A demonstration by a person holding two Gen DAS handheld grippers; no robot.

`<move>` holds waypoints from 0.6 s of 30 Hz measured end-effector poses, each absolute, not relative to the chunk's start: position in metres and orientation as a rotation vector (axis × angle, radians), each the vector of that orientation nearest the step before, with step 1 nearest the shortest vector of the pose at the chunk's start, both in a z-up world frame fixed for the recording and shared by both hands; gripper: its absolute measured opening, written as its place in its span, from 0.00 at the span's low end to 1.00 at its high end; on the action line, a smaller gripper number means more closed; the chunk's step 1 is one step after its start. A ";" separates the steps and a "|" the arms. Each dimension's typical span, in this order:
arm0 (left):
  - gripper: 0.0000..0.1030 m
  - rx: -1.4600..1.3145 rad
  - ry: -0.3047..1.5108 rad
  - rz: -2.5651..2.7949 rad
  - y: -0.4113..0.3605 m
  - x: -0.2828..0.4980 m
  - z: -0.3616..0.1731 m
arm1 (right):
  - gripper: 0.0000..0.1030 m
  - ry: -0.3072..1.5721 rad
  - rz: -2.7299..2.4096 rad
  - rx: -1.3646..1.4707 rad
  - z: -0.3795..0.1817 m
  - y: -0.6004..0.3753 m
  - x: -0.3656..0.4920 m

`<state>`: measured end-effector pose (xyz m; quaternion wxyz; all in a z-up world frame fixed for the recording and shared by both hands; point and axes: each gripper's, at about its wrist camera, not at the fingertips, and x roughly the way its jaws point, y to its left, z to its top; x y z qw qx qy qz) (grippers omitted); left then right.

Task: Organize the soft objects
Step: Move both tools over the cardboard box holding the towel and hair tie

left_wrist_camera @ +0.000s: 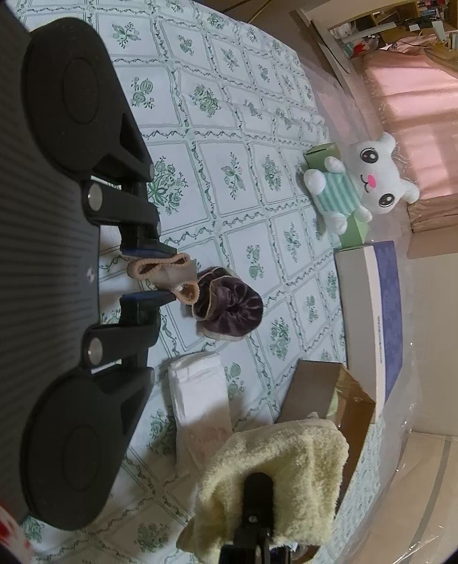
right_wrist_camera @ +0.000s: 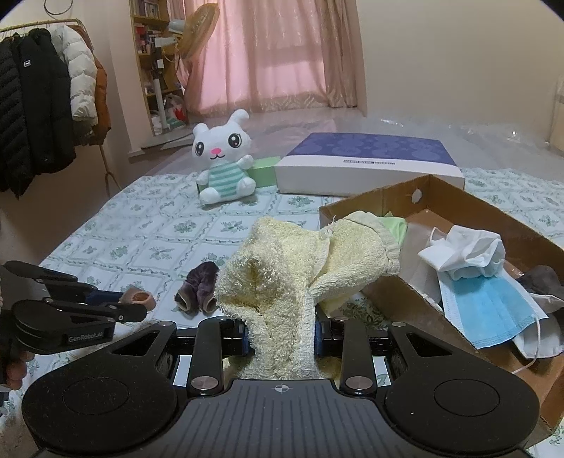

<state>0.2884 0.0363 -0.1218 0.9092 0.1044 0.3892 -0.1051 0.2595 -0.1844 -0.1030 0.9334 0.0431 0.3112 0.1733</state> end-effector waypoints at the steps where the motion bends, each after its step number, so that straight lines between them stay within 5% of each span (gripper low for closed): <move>1: 0.17 0.214 0.798 -0.218 0.036 0.287 -0.119 | 0.30 0.635 0.356 0.088 -0.102 -0.184 0.258; 18: 0.17 0.232 0.697 -0.259 0.004 0.273 -0.062 | 0.30 0.572 0.338 0.091 -0.074 -0.208 0.242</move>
